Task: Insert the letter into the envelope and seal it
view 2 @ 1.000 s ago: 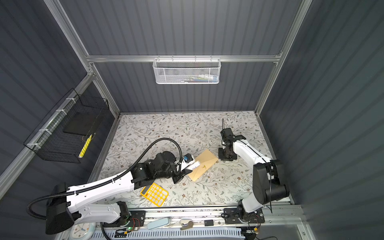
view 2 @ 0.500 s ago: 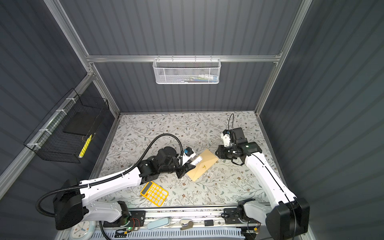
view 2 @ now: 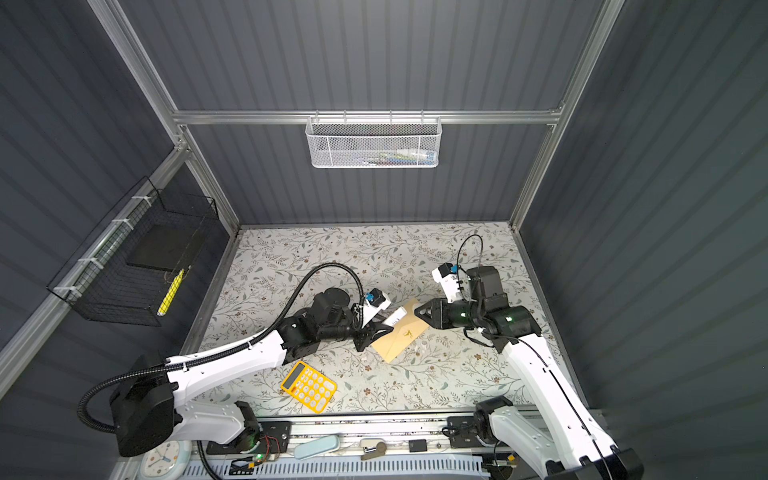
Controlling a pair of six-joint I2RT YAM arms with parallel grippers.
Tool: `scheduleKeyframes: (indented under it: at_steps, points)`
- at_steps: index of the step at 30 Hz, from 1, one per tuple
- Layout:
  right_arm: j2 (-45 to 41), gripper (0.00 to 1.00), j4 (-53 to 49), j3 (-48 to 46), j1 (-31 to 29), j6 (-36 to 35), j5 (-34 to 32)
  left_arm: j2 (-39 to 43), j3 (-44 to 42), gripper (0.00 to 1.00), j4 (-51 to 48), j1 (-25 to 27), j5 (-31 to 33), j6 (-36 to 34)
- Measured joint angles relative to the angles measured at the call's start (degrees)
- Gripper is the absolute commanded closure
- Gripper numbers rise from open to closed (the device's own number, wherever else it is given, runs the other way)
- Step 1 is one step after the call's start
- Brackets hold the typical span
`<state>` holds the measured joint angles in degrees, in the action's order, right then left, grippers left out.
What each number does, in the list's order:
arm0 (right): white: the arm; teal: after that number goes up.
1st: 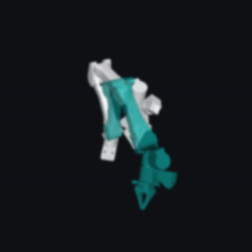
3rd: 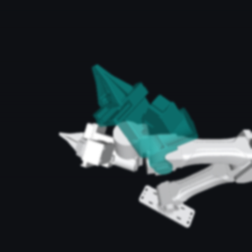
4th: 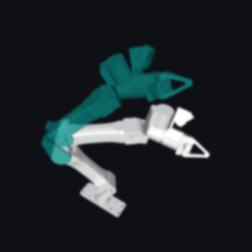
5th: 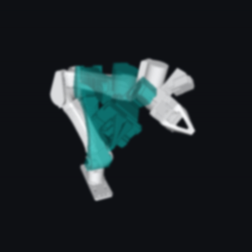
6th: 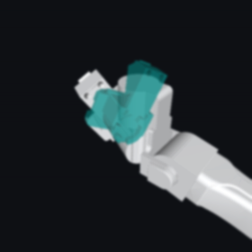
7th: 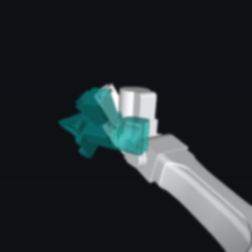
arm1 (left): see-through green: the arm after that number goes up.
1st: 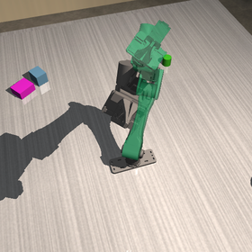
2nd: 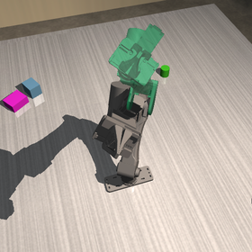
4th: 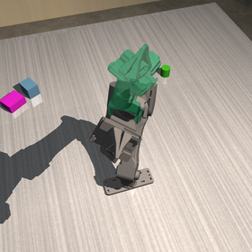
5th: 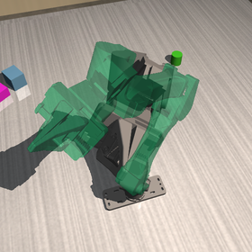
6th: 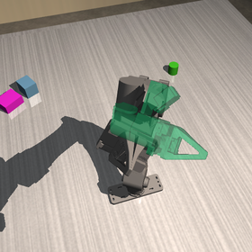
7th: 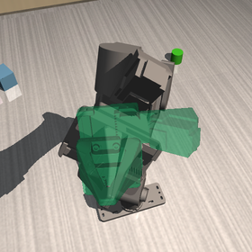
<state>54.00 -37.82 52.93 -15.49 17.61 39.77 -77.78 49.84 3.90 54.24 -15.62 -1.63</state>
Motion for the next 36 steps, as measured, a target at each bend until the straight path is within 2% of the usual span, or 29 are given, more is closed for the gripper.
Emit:
scheduleKeyframes:
  at_steps: [11, 36]
  points:
    - [-1.7, 0.77, 5.0, -2.6, -0.4, 2.6, 6.0, 0.0, 0.0, 0.94, 0.5, -0.3, -0.4, 0.0]
    - [0.1, 0.76, 12.0, -6.9, -0.5, 5.4, 7.9, 0.0, -0.4, 0.93, 1.5, -0.7, -3.3, -0.2]
